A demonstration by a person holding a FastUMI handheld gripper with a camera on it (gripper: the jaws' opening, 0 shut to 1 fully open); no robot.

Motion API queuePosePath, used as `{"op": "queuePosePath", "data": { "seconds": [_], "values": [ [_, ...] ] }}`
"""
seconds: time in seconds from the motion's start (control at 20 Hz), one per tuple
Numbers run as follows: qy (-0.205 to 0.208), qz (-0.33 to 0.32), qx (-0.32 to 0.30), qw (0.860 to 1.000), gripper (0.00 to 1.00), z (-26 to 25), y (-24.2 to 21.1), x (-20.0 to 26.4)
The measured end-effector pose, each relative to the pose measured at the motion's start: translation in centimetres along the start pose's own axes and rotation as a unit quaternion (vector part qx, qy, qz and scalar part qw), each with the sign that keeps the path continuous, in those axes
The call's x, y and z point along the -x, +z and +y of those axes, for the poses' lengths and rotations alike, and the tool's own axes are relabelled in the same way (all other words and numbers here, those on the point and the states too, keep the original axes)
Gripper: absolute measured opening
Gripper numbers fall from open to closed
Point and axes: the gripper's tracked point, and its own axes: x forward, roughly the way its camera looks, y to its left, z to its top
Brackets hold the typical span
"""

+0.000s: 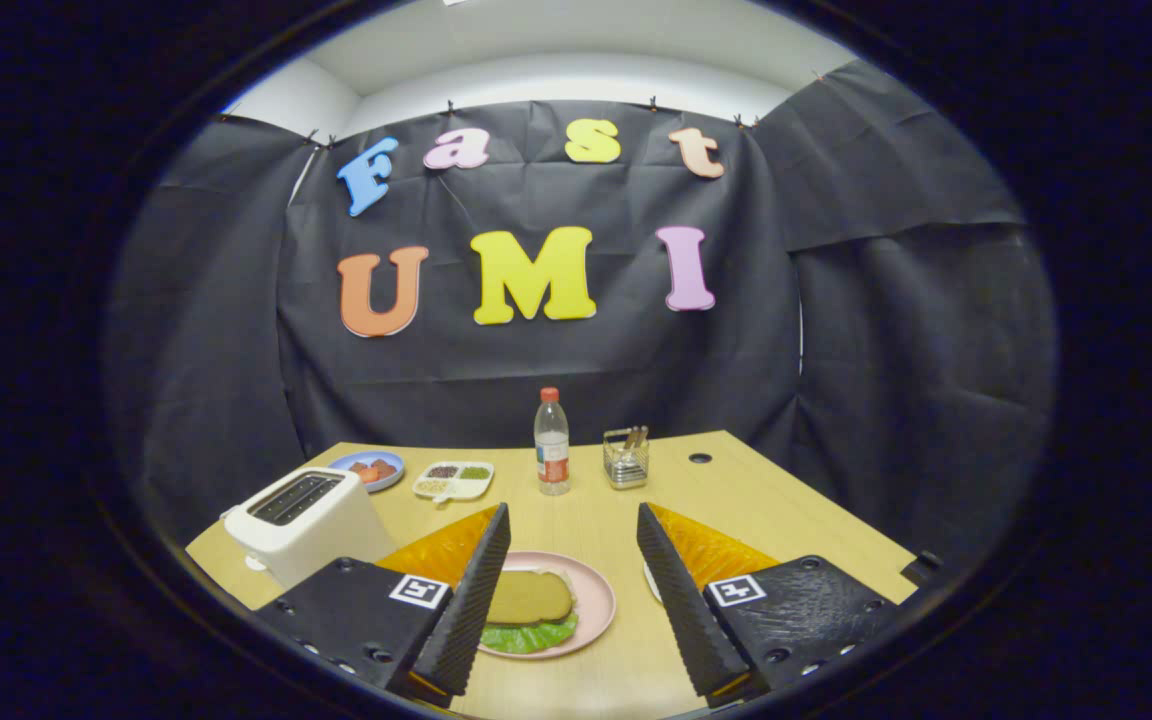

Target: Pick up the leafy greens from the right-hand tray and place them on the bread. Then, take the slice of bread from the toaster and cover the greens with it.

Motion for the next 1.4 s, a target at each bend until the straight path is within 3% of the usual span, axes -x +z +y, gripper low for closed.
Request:
{"op": "queuePosePath", "data": {
  "seconds": [0.25, 0.45, 0.6, 1.05, 1.4],
  "values": [
    [0.010, -0.034, 0.021, 0.999, 0.86, 0.6, 3.5, 3.3],
    [-0.010, -0.082, 0.056, 0.995, 0.96, 0.0, 5.8, 5.6],
    [-0.016, -0.108, 0.078, 0.991, 0.96, 0.2, 6.5, 6.9],
    [-0.004, -0.091, 0.030, 0.995, 0.95, -0.6, 5.7, 7.5],
    [-0.013, -0.083, 0.026, 0.996, 0.95, -1.7, 5.3, 7.3]
  ]
}}
